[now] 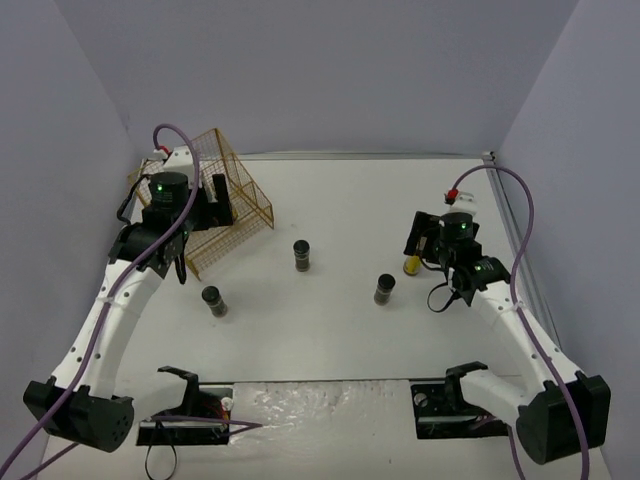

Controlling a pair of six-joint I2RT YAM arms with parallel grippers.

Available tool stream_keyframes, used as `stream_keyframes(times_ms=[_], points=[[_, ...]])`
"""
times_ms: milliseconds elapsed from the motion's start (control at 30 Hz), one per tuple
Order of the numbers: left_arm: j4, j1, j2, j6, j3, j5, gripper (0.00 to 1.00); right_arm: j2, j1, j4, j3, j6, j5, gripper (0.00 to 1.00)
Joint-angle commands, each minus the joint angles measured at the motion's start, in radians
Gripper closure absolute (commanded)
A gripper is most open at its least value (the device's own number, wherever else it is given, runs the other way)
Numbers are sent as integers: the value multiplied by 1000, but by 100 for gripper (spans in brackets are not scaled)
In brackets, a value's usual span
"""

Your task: Organize the condiment bottles

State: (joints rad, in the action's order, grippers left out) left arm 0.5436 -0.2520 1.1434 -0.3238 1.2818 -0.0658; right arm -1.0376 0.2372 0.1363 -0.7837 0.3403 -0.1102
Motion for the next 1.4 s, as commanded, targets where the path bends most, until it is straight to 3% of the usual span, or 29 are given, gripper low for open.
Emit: stream_keyframes(times_ms=[0,167,500,633,833,1000,1367], points=[[-3,7,-152,69,-120,63,3,-52,7,-196,13,-36,-97,15],[-60,7,-221,67,-243,65,3,-126,11,-261,35,-44,-76,22],[-82,8,-223,78,-315,41,3,-192,27,-343,71,-51,-92,41],[-82,8,-229,78,-320,37,3,-194,28,-346,73,-64,-109,54],[-74,8,-235,72,-323,14,3,-202,45,-348,64,-83,-129,82],[-74,8,-234,72,-323,11,3,-209,144,-349,9,-136,-131,100],[-74,12,-232,75,-329,-9,3,-313,504,-350,-198,-244,-114,100]])
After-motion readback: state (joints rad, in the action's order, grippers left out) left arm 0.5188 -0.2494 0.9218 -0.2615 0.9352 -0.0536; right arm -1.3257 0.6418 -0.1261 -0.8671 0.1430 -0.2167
